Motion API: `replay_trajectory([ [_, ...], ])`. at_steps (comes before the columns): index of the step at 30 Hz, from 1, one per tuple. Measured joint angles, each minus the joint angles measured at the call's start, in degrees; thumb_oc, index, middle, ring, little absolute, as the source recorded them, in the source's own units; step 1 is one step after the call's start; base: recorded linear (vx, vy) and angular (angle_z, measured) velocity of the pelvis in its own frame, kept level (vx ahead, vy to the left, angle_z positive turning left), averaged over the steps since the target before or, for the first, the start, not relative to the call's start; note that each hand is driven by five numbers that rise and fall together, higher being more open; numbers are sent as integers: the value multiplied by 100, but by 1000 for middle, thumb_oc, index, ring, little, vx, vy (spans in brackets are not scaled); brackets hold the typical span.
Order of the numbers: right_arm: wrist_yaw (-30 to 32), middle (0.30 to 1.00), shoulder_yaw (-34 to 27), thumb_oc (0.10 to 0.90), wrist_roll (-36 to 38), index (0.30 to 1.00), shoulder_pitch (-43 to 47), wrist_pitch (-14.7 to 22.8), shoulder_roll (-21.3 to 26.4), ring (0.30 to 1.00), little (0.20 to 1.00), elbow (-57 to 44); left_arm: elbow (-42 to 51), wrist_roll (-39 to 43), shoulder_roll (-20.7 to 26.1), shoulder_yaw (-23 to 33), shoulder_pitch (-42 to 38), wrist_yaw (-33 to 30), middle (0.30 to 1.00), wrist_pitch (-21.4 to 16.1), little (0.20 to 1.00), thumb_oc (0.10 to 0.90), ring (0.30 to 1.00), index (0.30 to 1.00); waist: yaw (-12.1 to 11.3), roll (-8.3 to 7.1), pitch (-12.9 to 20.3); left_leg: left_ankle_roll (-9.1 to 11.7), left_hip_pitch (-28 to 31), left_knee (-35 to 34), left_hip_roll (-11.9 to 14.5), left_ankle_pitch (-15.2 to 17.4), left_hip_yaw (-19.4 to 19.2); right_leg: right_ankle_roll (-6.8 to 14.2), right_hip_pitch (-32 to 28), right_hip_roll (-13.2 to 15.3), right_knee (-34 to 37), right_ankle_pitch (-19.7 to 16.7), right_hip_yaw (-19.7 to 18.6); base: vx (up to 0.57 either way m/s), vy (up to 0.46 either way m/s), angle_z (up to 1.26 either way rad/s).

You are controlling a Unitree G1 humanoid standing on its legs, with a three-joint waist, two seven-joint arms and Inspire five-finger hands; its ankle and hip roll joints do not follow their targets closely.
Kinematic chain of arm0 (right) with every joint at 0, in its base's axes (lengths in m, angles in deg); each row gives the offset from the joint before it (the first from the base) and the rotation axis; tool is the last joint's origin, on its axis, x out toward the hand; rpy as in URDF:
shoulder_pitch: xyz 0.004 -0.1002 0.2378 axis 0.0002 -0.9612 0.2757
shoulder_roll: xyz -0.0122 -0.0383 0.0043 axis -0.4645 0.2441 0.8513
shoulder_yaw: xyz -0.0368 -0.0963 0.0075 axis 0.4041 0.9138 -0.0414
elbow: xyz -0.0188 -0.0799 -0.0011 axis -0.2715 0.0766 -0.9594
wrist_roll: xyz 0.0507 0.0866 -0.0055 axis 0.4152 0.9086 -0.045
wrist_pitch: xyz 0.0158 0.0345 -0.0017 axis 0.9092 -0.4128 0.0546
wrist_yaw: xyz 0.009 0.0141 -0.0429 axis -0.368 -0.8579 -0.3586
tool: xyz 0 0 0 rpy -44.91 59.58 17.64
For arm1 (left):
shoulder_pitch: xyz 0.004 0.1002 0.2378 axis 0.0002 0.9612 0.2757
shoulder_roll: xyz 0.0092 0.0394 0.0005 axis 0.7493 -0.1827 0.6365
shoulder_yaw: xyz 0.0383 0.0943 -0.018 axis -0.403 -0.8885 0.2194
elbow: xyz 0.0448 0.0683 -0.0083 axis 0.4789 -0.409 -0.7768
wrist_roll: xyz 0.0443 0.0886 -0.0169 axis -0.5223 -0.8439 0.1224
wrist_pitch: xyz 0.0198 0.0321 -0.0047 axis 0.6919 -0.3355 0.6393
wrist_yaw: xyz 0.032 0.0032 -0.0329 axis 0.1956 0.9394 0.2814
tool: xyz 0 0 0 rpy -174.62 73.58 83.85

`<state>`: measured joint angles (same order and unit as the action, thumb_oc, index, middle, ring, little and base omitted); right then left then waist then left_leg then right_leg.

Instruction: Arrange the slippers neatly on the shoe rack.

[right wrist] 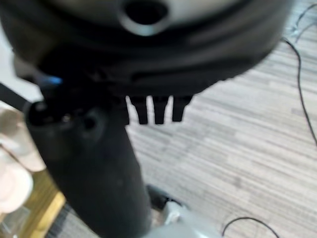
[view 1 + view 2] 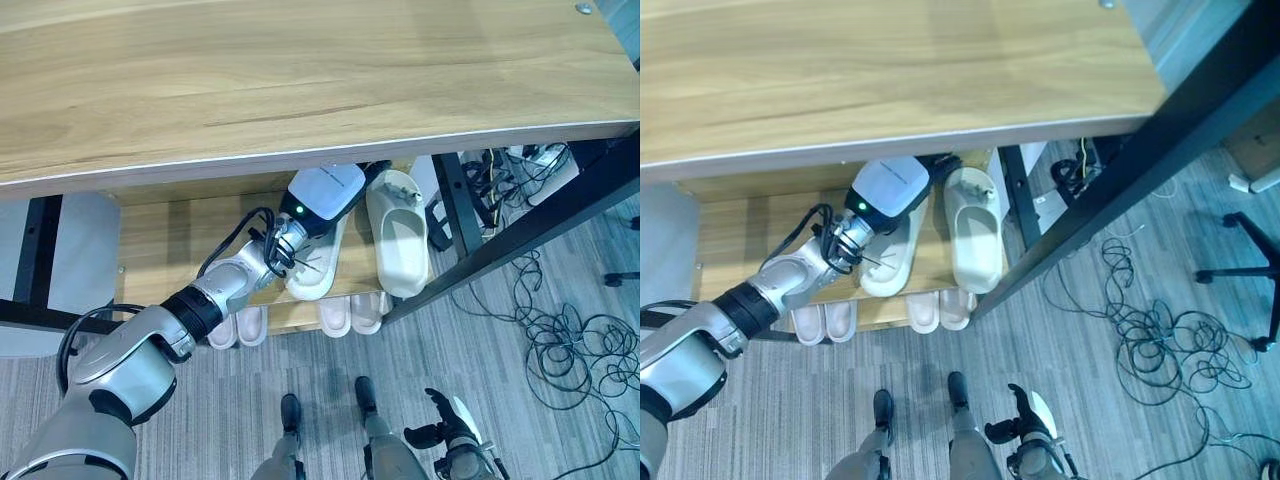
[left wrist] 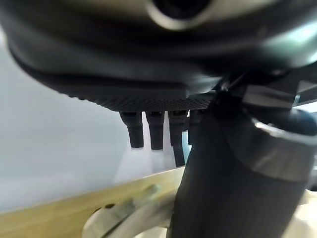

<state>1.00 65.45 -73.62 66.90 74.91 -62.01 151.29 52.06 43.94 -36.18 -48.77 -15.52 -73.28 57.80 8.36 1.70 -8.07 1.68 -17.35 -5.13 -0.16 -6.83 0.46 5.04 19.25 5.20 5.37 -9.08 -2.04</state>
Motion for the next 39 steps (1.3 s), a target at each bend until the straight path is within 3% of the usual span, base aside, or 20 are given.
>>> replay_trajectory([
  [6,-3,900,-10,800,1,900,0,-77,1,900,900,12,2,182,-153,68,14,254,900,-82,900,800,900,900,-133,46,29,-4,64,1,-15,-17,13,-1,-73,17,-1,-1,15,-1,-2,1],
  [14,-6,900,-24,800,2,900,24,-191,13,900,900,8,85,1062,-336,352,319,901,900,-217,900,800,900,900,-150,146,95,1,223,-2,-16,-25,77,-1,-254,21,1,2,64,-2,-4,2],
  [19,-6,900,-21,800,6,900,24,-197,10,900,900,-6,314,1063,-419,409,586,1091,900,-243,900,800,900,900,-180,273,177,-8,222,-1,-18,-41,108,-1,-265,20,1,1,90,-7,-3,2],
  [26,-6,900,-143,800,71,900,3,-255,20,900,900,7,474,1084,-448,601,870,1154,900,-262,900,800,900,900,-255,282,184,4,252,-1,-13,-66,188,-1,-337,13,0,1,174,-13,-11,5],
  [39,-16,900,-161,800,96,900,-97,-383,5,900,900,61,1591,1750,129,1722,1423,887,900,-459,900,800,900,900,-406,222,214,29,439,-3,-14,-79,331,7,-594,7,2,10,327,-1,-5,5],
])
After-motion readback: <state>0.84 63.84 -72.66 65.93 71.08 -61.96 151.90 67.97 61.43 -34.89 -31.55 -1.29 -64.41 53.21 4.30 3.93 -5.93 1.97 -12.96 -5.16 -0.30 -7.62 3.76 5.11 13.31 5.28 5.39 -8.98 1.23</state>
